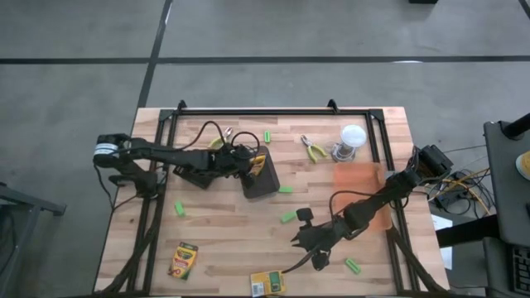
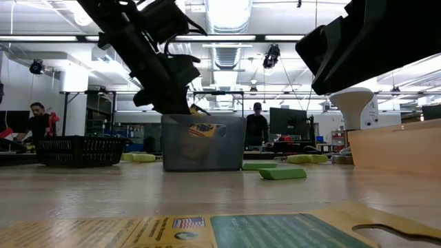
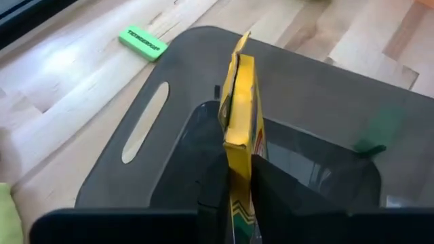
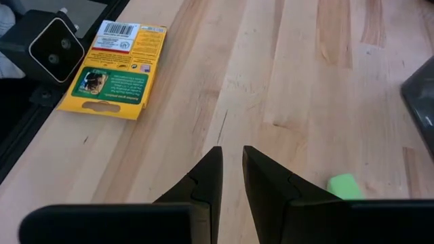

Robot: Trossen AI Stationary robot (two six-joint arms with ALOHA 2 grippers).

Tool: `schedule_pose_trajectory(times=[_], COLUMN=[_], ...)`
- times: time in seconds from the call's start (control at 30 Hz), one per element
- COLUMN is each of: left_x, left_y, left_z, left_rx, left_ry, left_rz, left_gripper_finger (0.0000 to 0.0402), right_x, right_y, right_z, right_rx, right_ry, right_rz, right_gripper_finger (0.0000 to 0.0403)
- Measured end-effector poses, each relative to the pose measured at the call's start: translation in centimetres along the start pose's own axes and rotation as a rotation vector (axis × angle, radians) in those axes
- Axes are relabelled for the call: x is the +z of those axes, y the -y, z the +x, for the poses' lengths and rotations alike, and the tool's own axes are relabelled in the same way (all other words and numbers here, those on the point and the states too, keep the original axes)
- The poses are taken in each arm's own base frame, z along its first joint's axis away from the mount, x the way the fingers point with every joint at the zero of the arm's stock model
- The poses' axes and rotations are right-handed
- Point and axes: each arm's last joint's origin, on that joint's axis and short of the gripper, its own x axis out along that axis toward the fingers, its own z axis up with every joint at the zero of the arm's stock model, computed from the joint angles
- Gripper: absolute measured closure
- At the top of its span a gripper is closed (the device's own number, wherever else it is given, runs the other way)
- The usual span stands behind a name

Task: Pick & Place School Supplies
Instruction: Put the top right yellow crayon box into the black transparent bin, then put the left yellow crayon box into the black transparent bin

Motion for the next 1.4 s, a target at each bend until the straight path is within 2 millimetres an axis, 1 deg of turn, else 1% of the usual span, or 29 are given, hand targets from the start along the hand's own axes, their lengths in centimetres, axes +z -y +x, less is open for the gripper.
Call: schedule_pose_trajectory(times=[0.23, 0.57, 0.67, 0.87, 1.03, 1.13, 1.23, 1.4], left_x=[0.2, 0.2, 1.1, 3.9, 6.6, 8.2, 9.6, 11.3], left_y=[-0.1, -0.1, 0.1, 0.8, 1.6, 2.3, 3.4, 5.5], left_z=[-0.4, -0.5, -0.8, -2.2, -3.8, -5.3, -7.4, -12.0], left_rx=[-0.015, -0.001, 0.031, 0.049, 0.036, 0.021, -0.006, -0.068], left_ry=[0.003, 0.013, 0.053, 0.148, 0.195, 0.212, 0.217, 0.211], left_rz=[-0.002, 0.024, 0.070, 0.121, 0.184, 0.210, 0.228, 0.321], left_gripper_finger=[0.0314, 0.0283, 0.0282, 0.0282, 0.0282, 0.0282, 0.0282, 0.0282], right_x=[0.0, 0.0, 0.0, 0.0, -0.1, -0.1, -0.3, -0.9], right_y=[0.0, 0.0, 0.0, 0.0, 0.0, 0.0, 0.0, 0.2], right_z=[0.0, 0.0, 0.0, 0.0, 0.0, 0.0, 0.1, 0.1], right_rx=[0.000, 0.000, 0.000, 0.000, 0.000, 0.000, -0.001, -0.006], right_ry=[0.001, 0.001, 0.001, 0.000, -0.001, -0.002, -0.007, -0.026], right_rz=[0.000, 0.000, 0.000, 0.000, 0.004, 0.021, 0.024, 0.067], right_gripper_finger=[0.0346, 0.0346, 0.0346, 0.0346, 0.0346, 0.0346, 0.0346, 0.0346])
